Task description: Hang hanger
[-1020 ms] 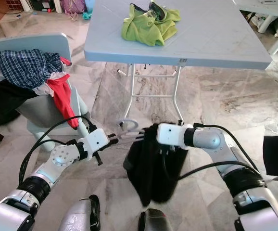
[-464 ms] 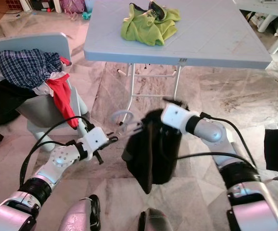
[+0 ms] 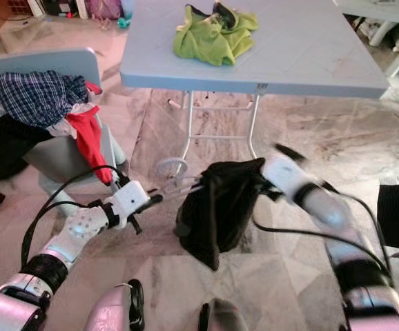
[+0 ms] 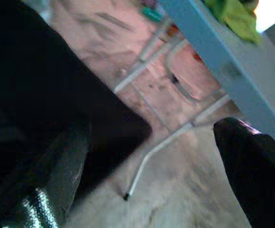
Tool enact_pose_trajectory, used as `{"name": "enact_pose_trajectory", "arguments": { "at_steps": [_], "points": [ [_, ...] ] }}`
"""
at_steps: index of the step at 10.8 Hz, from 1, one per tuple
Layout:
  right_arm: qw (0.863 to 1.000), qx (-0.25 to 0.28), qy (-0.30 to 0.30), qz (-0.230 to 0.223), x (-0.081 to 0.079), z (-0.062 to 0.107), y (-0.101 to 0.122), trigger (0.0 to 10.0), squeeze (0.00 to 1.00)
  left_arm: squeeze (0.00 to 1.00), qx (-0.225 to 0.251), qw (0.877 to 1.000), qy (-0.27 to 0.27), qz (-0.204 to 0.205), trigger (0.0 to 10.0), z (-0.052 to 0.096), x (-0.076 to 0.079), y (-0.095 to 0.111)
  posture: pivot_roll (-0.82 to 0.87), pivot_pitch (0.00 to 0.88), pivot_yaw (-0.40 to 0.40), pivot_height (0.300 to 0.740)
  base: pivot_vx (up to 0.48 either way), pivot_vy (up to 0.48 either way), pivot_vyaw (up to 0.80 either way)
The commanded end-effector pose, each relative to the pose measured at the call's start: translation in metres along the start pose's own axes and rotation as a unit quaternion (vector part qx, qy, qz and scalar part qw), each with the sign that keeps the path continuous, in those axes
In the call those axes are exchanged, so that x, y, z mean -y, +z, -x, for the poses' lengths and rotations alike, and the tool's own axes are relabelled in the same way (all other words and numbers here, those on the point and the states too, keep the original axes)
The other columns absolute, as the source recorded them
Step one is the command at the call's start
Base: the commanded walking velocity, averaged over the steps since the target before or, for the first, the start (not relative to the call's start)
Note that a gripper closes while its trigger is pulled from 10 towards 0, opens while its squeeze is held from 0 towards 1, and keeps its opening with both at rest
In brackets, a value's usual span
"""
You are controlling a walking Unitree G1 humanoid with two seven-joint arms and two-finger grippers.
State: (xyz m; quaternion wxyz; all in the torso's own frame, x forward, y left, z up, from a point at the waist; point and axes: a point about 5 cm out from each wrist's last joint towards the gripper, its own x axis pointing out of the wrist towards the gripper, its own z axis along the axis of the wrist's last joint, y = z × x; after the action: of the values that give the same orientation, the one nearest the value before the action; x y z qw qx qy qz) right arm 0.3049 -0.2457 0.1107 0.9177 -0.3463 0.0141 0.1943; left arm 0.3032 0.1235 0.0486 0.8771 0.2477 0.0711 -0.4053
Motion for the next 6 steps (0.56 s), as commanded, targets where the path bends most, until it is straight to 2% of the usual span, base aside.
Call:
{"name": "enact_pose_trajectory", "arguments": {
  "at_steps": [1,2,3,4,5,6],
  "points": [
    [0.999,-0.009,-0.037,-0.015,0.004,0.003,-0.005,10.0,1.00,0.00,0.024,1.000,0.014,0.000,0.0,-0.003,-0.006,0.010,-0.05,0.148,-0.048,0.740,0.000,0.000,0.00],
    [0.997,-0.036,-0.059,-0.039,-0.002,0.004,-0.013,10.0,1.00,0.00,0.027,0.999,0.020,0.003,0.0,-0.004,-0.009,0.013,-0.04,0.148,-0.046,0.740,0.000,0.000,0.00],
    [0.996,-0.063,-0.028,-0.061,-0.019,0.004,-0.022,10.0,1.00,0.00,0.039,0.999,0.027,0.018,0.0,-0.005,-0.012,0.017,-0.04,0.149,-0.045,0.740,0.000,0.000,0.00],
    [0.991,-0.086,0.047,-0.092,-0.047,0.007,-0.029,10.0,1.00,0.00,0.067,0.997,0.007,0.038,0.0,-0.006,-0.009,0.024,-0.04,0.152,-0.045,0.740,0.000,0.000,0.00],
    [0.985,-0.093,0.104,-0.100,-0.067,0.009,-0.031,10.0,0.59,0.00,0.087,0.995,-0.022,0.052,0.0,-0.007,-0.003,0.031,-0.03,0.156,-0.045,0.740,0.000,0.000,0.00],
    [0.983,-0.095,0.119,-0.104,-0.073,0.008,-0.030,10.0,0.00,0.00,0.092,0.994,-0.044,0.049,0.0,-0.007,0.001,0.034,-0.03,0.157,-0.046,0.740,0.000,0.000,0.00]
  ]
}}
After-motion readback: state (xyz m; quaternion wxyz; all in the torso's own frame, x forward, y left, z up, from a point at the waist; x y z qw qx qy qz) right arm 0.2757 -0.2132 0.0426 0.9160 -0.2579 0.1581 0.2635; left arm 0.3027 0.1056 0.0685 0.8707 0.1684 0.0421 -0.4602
